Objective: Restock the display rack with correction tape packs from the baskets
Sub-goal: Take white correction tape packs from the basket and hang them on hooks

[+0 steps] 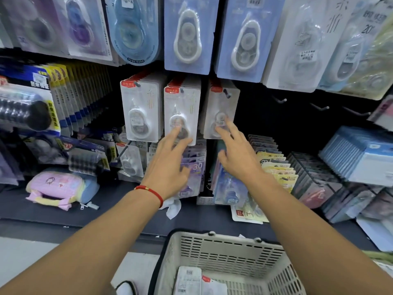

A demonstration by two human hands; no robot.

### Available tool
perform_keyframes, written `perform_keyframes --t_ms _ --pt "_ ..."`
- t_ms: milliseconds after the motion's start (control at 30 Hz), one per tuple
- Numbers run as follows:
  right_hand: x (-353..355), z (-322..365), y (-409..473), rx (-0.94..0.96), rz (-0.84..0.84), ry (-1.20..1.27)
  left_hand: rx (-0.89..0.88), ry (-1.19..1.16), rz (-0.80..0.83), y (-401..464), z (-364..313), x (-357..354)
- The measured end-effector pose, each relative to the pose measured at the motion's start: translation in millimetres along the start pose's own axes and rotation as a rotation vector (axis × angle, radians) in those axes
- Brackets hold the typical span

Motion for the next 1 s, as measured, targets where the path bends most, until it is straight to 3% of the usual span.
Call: perform_keyframes --t_ms 100,167,300,433,533,700,900,1000 --pt "-0.4 -0.2 -37.7 0.051 -0.050 0.204 -0.053 0.009 0.108 -18.4 -6.7 2.3" --pt "-11.0 -1.4 -70.2 0.064 0.047 0.285 -0.138 0.061 0.264 -42.8 -6.8 -8.4" --pt "-67.9 -20.1 -144.1 -0.006 0.516 0.232 -0.261 0.178 0.543 -110.0 6.9 -50.9" --pt "-147.8 -60.3 -234.5 -0.170 0.938 0.088 -0.131 0.244 0.743 -188.1 25.1 -117.7" --pt "-203.8 -70.5 -301.4 -0.148 1.114 0.047 -0.032 0.276 0.821 -240.0 25.4 -156.9" --pt "-270.1 -42.4 -354.3 -0.165 1.113 0.147 0.094 0.255 0.668 -263.4 13.2 -175.6" --pt "-311.0 -8.3 -359.0 -0.055 1.032 0.045 0.157 0.246 0.672 -265.3 17.1 -176.0" --pt "-304.7 -9.7 -344.5 -0.019 0.907 0.167 0.188 0.228 0.642 -266.2 18.6 -174.4"
Point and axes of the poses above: each hand's wrist, its own y-axis towards the middle knuckle, its own x-axis out of the back of the hand, z = x × y, the point moved 6 cm from there along y, towards the middle knuckle, and after that the axes turned 13 degrees about y, right-handed, at the moved point
